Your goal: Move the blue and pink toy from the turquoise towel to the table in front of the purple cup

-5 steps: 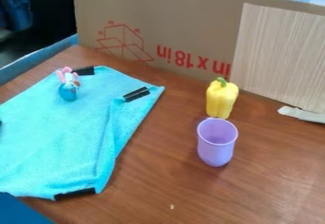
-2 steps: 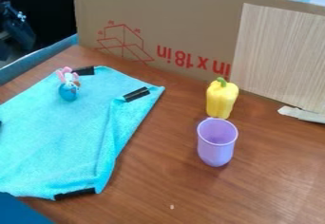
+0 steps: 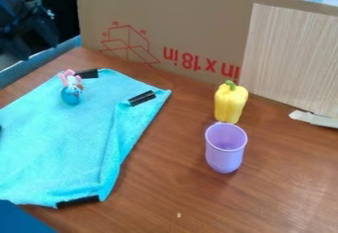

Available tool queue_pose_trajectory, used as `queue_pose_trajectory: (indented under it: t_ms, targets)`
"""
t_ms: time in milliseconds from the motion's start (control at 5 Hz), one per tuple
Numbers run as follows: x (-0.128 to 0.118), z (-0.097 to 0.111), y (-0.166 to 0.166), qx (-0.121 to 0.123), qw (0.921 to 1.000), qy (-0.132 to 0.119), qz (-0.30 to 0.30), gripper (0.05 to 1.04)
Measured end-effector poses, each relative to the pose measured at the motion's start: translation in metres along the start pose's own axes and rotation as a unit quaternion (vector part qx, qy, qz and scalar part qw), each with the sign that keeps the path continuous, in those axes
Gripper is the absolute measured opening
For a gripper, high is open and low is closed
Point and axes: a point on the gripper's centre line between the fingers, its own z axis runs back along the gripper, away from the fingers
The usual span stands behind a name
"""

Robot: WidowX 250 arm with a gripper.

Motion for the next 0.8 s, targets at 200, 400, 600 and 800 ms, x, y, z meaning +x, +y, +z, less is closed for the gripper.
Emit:
queue_pose_trajectory:
  t_ms: [200, 400, 600, 800]
  targets:
    - [0.01, -0.02, -0.002, 0.035, 0.9988, -0.008, 0.034, 1.0]
    - [0.017, -0.033, -0.002, 0.068, 0.9958, -0.042, 0.045, 1.0]
    - [0.015, -0.051, 0.005, 0.088, 0.993, -0.05, 0.06, 1.0]
    - [0.013, -0.062, 0.005, 0.108, 0.9896, -0.053, 0.079, 0.999]
